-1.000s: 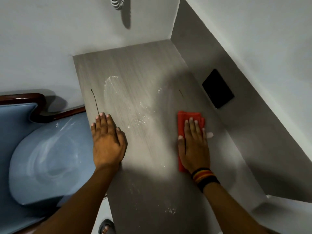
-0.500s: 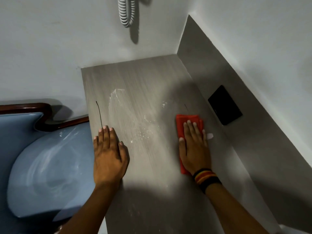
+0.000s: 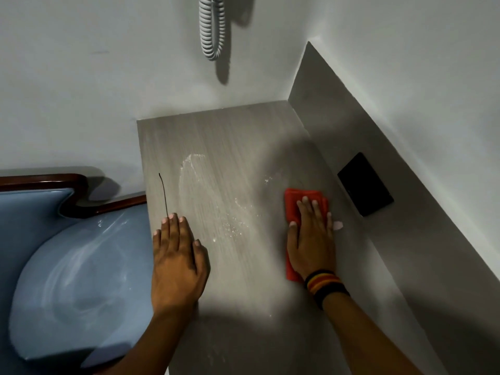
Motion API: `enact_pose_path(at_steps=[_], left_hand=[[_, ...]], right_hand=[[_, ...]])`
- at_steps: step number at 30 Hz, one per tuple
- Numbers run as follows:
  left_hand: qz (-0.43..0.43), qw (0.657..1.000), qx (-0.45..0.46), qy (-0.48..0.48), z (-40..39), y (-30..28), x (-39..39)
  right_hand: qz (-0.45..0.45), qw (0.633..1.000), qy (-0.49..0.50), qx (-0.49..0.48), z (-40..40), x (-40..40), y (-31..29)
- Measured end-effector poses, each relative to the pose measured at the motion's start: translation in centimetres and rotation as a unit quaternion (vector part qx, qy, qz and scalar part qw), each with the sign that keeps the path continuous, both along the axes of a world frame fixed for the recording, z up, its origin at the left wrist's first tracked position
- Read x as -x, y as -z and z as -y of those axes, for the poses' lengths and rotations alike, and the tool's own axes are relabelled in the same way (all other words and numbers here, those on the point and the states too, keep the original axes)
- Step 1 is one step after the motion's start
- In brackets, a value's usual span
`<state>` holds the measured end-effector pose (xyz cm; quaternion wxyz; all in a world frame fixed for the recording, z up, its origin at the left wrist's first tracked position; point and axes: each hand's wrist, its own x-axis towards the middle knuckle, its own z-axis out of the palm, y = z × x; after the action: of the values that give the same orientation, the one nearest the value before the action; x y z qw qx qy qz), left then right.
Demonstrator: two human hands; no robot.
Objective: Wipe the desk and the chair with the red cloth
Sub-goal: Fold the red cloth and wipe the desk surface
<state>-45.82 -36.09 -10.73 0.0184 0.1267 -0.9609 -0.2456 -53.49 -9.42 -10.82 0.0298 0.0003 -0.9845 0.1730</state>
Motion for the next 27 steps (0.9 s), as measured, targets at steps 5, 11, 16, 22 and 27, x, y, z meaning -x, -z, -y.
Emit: enact_pose_path(at_steps=[5,11,16,22,27], left_hand=[[-0.005,1.0,0.005,0.003,-0.1,0.1,0.0],[-0.004,1.0,0.007,0.004,-0.1,0.0,-0.1],[-0.005,1.0,0.01,0.007,0.0,0.2,-0.2],[-0.001,1.0,0.013,0.0,0.0,0.3,0.0],[-0.003,1.0,0.008,0.004,0.1,0.3,-0.2]], right_hand=[[0.013,1.0,0.008,-0.018,0.5,7.4,-1.2],[-0.021,0.999,0.036,-0.003,1.3,2.7,0.2],[0.021,0.999,0.034,-0.033,1.3,7.5,-0.6],[-0.012,0.999,0.037,-0.005,1.2,0.5,0.1],[0.019,0.999,0.034,-0.024,1.0,3.8,-0.3]])
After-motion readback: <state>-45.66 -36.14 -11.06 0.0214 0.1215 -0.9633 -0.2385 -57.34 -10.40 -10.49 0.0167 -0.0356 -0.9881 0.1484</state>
